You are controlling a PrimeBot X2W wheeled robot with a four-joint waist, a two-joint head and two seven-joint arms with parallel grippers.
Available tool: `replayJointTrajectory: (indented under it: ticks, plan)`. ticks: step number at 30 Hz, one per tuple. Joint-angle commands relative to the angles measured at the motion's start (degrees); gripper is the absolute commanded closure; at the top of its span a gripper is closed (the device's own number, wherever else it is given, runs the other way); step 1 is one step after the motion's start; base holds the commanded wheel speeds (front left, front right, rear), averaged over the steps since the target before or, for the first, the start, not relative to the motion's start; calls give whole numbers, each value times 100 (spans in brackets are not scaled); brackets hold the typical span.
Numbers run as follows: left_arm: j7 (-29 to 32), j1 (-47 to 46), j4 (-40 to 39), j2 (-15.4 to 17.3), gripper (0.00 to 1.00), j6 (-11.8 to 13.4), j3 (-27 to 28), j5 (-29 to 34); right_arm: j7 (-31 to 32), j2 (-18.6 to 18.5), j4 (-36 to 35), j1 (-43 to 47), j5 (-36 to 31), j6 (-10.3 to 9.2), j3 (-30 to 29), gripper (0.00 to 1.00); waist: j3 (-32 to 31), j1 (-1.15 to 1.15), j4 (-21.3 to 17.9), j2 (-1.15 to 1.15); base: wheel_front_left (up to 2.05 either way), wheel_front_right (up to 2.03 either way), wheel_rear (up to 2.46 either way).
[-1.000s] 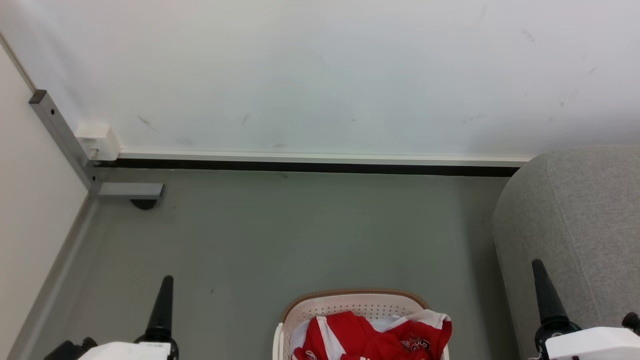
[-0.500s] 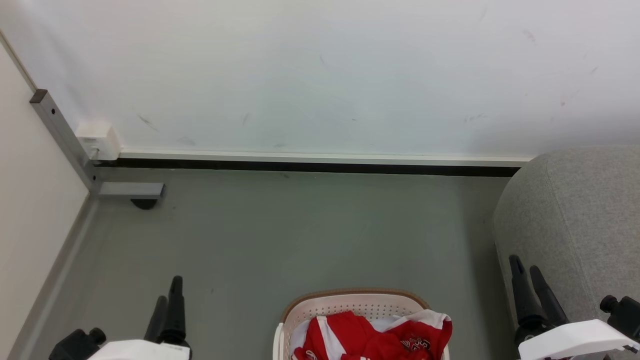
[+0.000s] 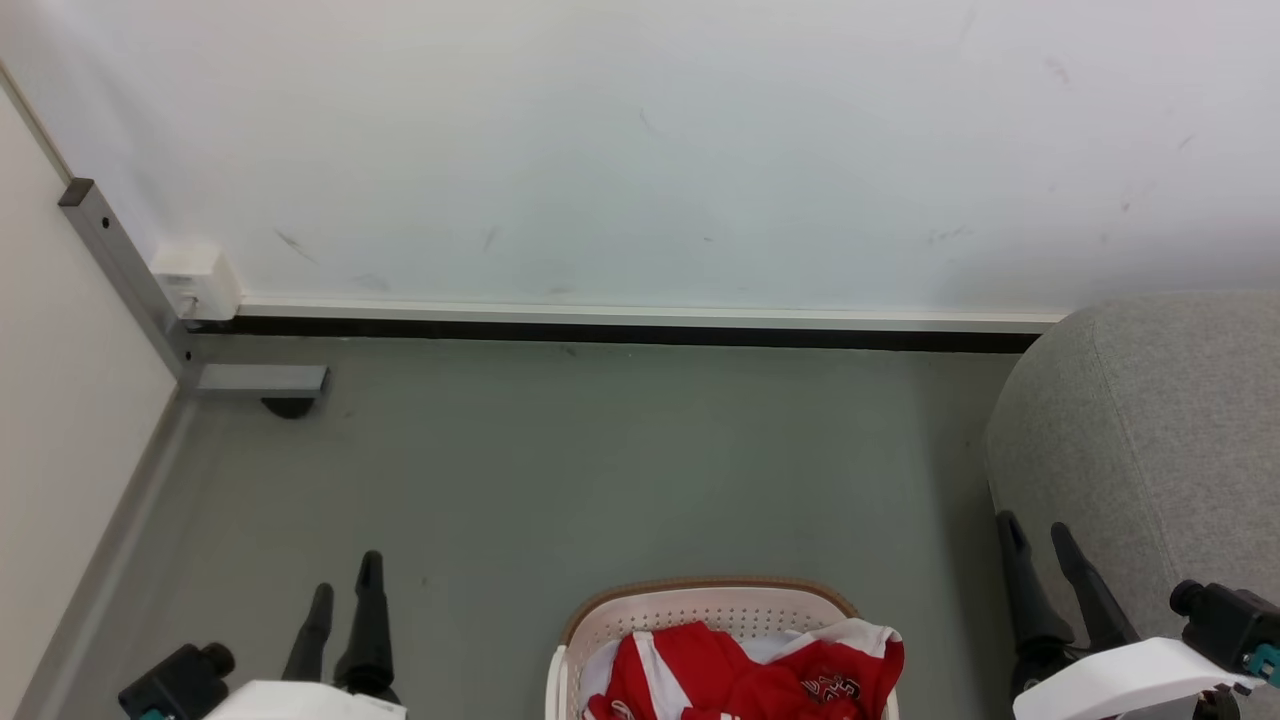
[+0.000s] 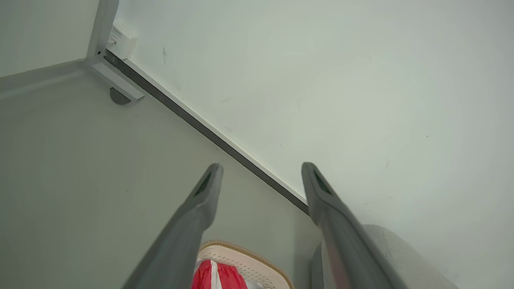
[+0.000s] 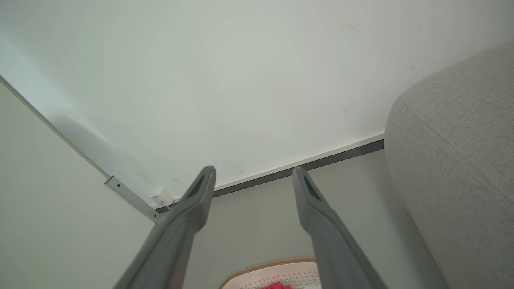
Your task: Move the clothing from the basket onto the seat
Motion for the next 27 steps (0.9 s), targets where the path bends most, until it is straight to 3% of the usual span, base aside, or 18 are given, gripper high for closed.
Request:
replayJointTrajectory:
  ticks: [1,27]
  plan:
    - [-71,-4,-90,50,0,7,-8,204,-48,-76,-22,-128,-144,-5,0,0,1,0,-1,0,0,0,0]
    - [-461,100,20,76,0,123,-105,2090,-437,-65,250,-170,-1454,-8,56,0,28,0,-40,0,0,0,0]
